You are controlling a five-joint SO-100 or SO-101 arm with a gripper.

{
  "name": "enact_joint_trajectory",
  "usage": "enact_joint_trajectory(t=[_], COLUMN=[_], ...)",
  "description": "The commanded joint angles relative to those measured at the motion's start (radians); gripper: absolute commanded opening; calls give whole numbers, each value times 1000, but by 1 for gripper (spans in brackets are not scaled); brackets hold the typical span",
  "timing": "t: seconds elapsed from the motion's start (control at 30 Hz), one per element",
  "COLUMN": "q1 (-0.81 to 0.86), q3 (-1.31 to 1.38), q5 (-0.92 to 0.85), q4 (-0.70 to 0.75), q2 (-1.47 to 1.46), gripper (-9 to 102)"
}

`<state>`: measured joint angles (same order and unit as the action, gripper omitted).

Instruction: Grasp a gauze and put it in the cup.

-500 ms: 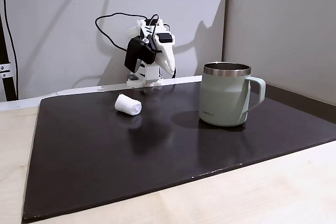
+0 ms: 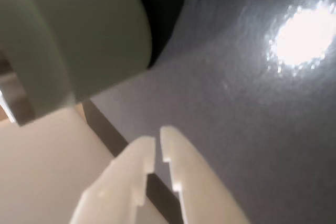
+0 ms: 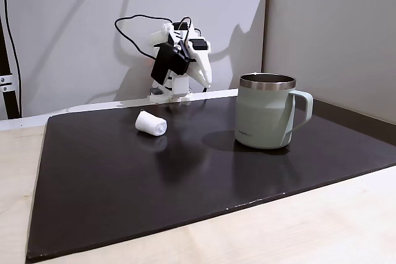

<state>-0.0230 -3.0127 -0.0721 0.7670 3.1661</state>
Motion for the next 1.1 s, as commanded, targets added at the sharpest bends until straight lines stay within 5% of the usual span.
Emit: enact_joint_trajectory(t=[0.0,0.57,1.07], q1=[0,204,416], q3=[8,206,664], q5=[-9,140,382], q4=[-26,107,175], q2=[11,-6,-563], gripper=[0,0,1])
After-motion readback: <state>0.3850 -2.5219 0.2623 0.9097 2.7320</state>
